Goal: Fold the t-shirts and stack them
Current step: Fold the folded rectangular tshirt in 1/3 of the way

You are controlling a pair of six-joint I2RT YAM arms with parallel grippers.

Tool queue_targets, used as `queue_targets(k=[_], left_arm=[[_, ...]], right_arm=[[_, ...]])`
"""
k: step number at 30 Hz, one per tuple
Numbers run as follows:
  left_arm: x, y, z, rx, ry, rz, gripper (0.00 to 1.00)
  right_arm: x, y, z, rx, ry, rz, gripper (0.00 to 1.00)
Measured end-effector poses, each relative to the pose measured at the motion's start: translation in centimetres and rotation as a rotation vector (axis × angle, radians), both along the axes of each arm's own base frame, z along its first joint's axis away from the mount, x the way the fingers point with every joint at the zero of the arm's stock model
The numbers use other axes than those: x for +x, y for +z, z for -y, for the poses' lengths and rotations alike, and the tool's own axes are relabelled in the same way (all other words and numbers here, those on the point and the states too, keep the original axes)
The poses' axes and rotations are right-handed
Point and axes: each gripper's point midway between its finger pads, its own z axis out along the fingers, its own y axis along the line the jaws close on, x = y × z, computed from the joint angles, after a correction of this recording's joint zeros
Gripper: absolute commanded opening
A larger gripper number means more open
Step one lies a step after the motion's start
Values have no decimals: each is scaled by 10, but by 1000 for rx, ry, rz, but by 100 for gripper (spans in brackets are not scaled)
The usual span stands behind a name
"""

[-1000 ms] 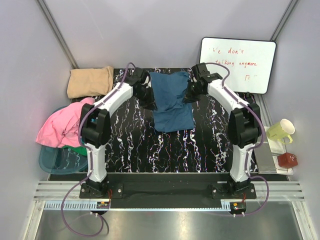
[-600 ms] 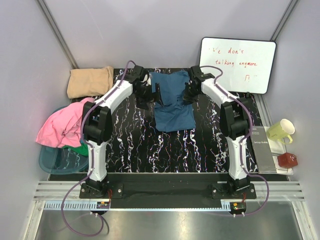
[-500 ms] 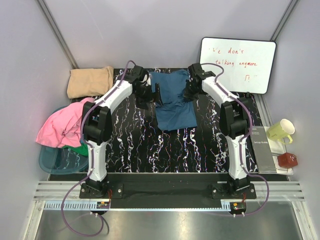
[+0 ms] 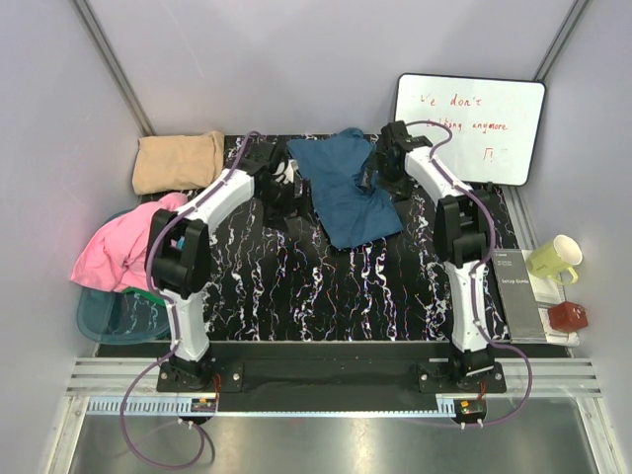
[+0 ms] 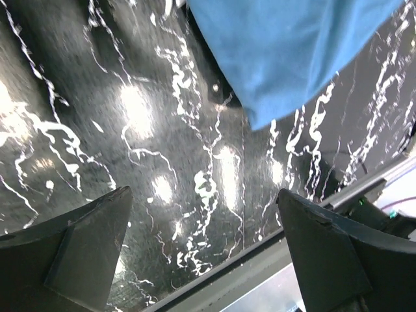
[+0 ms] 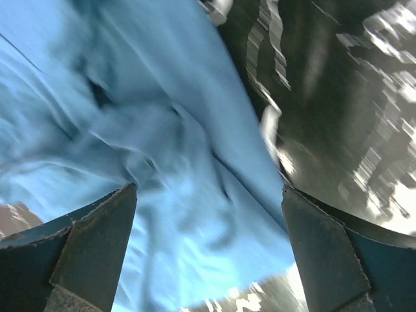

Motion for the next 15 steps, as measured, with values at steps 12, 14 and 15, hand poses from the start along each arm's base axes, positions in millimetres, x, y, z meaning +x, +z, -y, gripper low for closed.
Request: queue_targets(k=[12, 14, 15], left_arm=[[-23, -23, 54, -104, -54, -74, 99], [-27, -34, 67, -114, -63, -103, 99], [-28, -40, 71, -115, -65, -117, 99]], right_arm=[[-59, 31, 39, -27, -37, 3, 95], [-62, 13, 38, -8, -33, -35, 94], [-62, 3, 36, 1, -29, -55, 91]])
